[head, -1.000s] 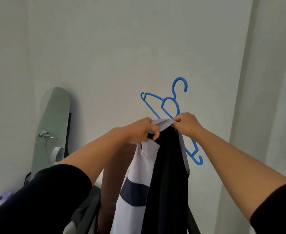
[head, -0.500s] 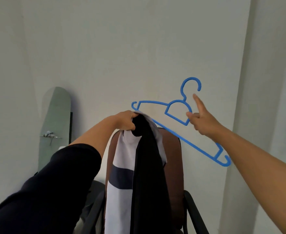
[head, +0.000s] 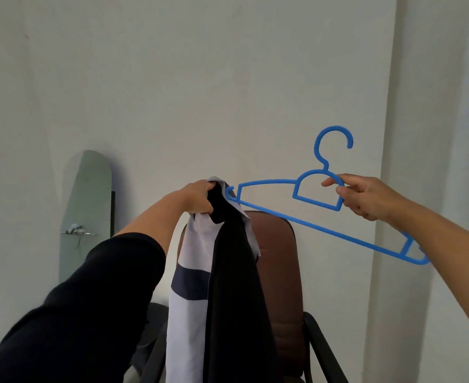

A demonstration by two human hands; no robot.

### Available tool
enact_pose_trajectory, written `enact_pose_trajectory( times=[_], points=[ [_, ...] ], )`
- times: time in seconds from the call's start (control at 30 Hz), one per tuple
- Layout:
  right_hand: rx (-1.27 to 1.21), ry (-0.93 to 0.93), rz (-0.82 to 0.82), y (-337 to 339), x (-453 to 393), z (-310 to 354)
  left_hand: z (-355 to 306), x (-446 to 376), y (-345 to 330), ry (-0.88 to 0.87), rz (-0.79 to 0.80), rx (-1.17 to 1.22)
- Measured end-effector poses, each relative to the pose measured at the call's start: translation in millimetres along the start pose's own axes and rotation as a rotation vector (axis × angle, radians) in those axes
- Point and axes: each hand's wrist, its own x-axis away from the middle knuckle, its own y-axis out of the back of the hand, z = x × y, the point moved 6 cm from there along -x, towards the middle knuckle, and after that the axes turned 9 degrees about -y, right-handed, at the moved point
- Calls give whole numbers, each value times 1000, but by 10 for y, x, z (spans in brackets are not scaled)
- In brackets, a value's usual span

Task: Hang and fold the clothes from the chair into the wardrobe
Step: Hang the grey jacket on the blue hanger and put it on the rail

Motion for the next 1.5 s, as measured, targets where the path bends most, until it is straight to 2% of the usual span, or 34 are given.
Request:
enact_pose_trajectory(
  times=[0.13, 0.23, 0.37, 0.57, 0.7, 0.8, 1.0, 1.13, 1.23, 1.33, 1.43, 1.5],
  points=[
    [16, 18, 59, -53, 36, 132, 40, 24, 55, -10, 22, -59],
    [39, 36, 41, -112, 20, 235, -32, 29, 71, -46, 24, -72],
    [42, 59, 6, -209, -13, 289, -217, 26, 166, -149, -15, -135],
    [-40, 82, -22, -333, -50, 297, -295, 66, 356, -193, -110, -136],
    [-35, 130, 99, -512, -31, 412, -638, 130, 453, -324, -162, -63],
    [-89, 176, 96, -637, -30, 530, -964, 144, 456, -420, -164, -55],
    [-318, 153, -21, -685, -21, 555, -1141, 46, 548, -362, -332, 82],
    [-512, 109, 74, -777, 23, 585, -1206, -4, 616, -254, -520, -5],
    [-584, 97, 182, -837, 64, 573, -1188, -18, 598, -247, -546, -5],
    [-517, 74, 158, -758, 64, 457, -1075, 18, 589, -249, -540, 54],
    [-296, 19, 59, -658, 22, 214, -920, 56, 613, -224, -533, 76],
    [-175, -83, 151, -740, -1, 29, -863, 83, 631, -232, -531, 77]
  ],
)
